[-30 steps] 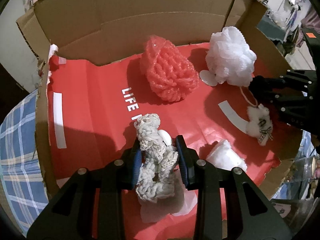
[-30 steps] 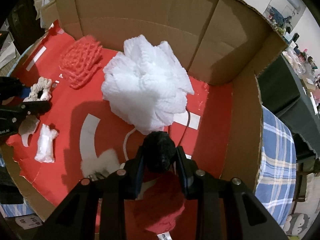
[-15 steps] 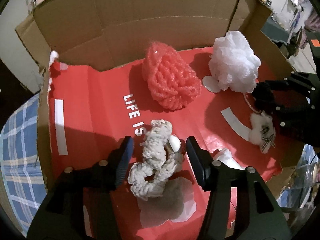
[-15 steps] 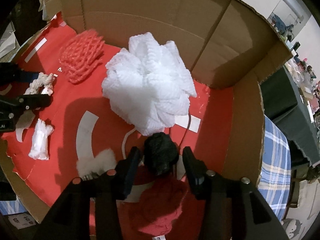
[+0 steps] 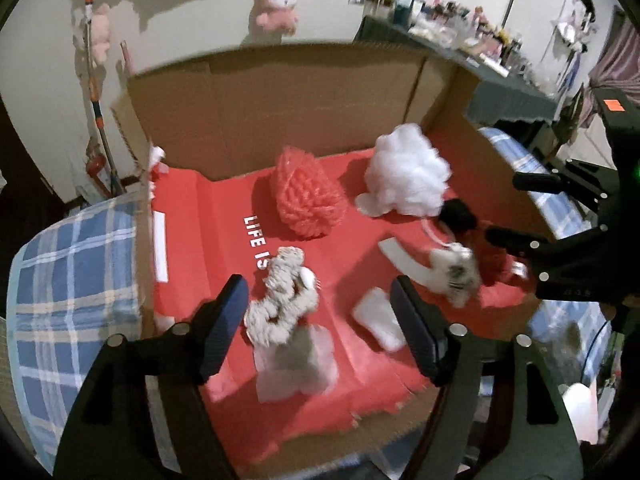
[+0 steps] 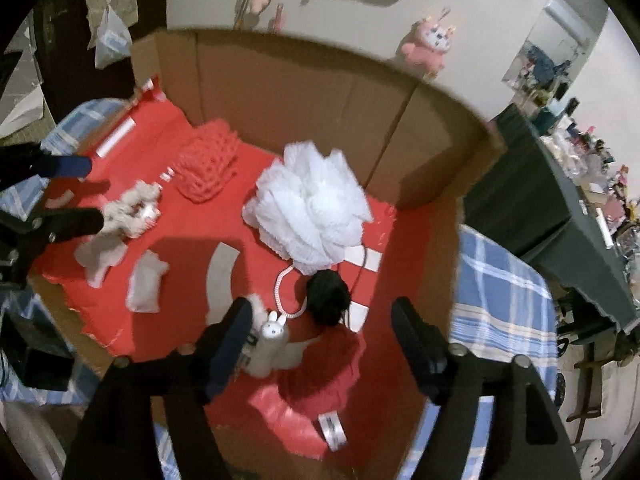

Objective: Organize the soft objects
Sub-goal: 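Withdraw both tools from the box back toward the table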

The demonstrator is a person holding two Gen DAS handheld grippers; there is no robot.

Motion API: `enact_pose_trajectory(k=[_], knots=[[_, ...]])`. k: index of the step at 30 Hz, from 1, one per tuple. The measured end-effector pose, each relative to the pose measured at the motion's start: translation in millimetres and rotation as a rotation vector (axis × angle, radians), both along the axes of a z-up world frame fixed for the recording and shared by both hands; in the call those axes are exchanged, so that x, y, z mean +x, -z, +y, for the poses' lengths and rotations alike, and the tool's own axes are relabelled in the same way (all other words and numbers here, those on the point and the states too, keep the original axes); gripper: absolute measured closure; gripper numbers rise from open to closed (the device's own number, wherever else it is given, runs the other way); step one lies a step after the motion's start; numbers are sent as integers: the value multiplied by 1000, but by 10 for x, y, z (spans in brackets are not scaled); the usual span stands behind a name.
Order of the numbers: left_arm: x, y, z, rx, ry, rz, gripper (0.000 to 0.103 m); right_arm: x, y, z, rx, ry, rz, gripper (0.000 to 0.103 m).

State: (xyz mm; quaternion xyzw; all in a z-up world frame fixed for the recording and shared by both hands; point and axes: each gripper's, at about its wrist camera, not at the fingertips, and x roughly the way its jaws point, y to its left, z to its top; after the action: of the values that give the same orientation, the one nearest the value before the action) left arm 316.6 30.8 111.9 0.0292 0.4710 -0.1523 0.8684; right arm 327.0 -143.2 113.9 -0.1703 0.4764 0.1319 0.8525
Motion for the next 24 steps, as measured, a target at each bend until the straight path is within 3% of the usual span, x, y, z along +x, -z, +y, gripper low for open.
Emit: enact_pose_trajectory(k=[9,14,20,24], knots=[[-887,-476,73,-22,-28,-196,15,-718,-662,-167,79,28,-179,9],[-1430,-704,115,-79,-41,-281,9,-1378,-1026,-205,146,16,-311,0],[-2044,-837,111,-153,-71,-402,6,-2081,-1225,-257,202,1,-420,0],[-2382,-871,34,-151,-81,-483,4,-2489,-1242,-265,219,25,-499,0]])
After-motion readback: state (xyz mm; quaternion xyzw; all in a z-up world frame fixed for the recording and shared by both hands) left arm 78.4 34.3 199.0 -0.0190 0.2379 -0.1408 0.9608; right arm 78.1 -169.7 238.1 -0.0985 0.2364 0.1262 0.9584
